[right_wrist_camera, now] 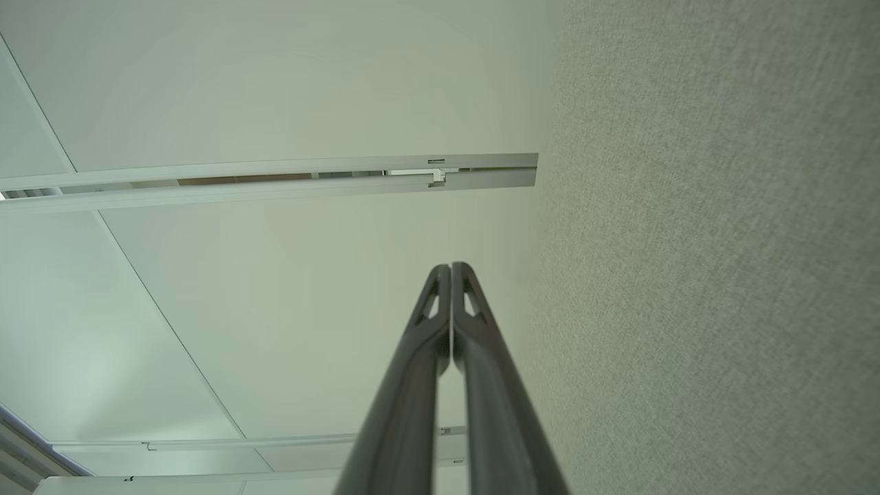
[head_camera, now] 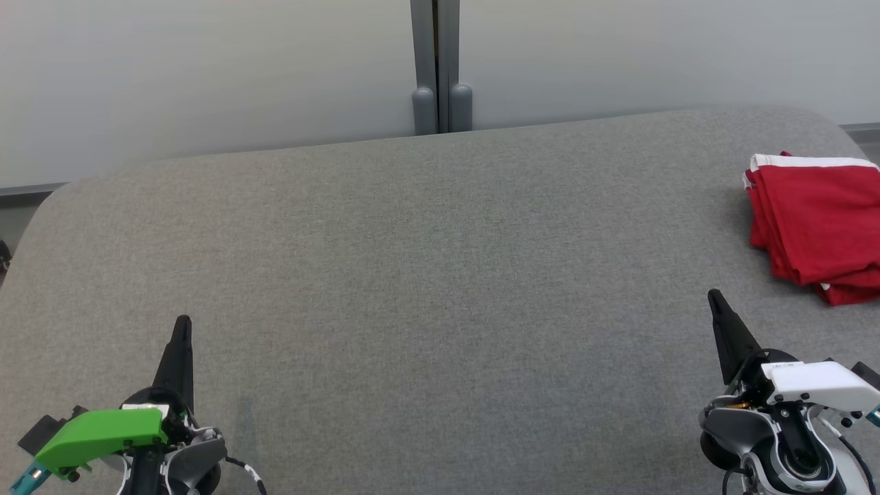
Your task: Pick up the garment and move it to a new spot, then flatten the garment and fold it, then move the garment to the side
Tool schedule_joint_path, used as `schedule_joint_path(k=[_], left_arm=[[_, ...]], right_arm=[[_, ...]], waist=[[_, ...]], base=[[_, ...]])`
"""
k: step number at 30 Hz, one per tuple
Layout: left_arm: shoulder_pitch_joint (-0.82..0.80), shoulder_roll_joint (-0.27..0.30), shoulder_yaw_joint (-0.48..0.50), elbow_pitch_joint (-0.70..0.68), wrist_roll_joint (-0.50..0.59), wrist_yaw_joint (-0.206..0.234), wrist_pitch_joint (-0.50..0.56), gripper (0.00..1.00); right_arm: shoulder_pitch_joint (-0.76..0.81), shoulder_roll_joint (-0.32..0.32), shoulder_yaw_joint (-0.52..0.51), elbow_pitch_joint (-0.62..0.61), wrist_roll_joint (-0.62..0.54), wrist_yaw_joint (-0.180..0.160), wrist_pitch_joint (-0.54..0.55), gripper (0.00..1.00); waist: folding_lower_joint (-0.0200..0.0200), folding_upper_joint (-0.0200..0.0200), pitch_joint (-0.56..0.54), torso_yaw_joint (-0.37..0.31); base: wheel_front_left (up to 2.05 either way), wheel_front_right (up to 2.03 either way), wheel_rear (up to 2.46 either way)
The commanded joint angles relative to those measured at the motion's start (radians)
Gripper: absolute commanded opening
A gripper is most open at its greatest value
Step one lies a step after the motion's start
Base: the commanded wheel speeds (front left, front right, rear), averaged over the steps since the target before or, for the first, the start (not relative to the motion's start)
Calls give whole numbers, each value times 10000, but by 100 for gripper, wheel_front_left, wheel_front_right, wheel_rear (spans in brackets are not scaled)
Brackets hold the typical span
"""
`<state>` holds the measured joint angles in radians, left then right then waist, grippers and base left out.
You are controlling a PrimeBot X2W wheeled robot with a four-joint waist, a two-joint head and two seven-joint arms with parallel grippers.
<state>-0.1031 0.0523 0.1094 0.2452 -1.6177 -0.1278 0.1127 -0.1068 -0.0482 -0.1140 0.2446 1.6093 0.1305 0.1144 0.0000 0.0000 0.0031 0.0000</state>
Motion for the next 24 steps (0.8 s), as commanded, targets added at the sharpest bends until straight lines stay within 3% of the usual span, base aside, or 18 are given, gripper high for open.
schedule_joint_path(k=[1, 24], left_arm=[[-130, 18, 42, 12, 39, -62, 12, 0], [-131, 7, 53, 12, 55, -62, 29, 0]], right_arm=[[-51, -37, -12, 12, 68, 4, 30, 0], [-51, -37, -11, 12, 67, 4, 29, 0]], waist=[[0, 0, 0, 0], [0, 0, 0, 0]], base=[[0, 0, 0], [0, 0, 0]])
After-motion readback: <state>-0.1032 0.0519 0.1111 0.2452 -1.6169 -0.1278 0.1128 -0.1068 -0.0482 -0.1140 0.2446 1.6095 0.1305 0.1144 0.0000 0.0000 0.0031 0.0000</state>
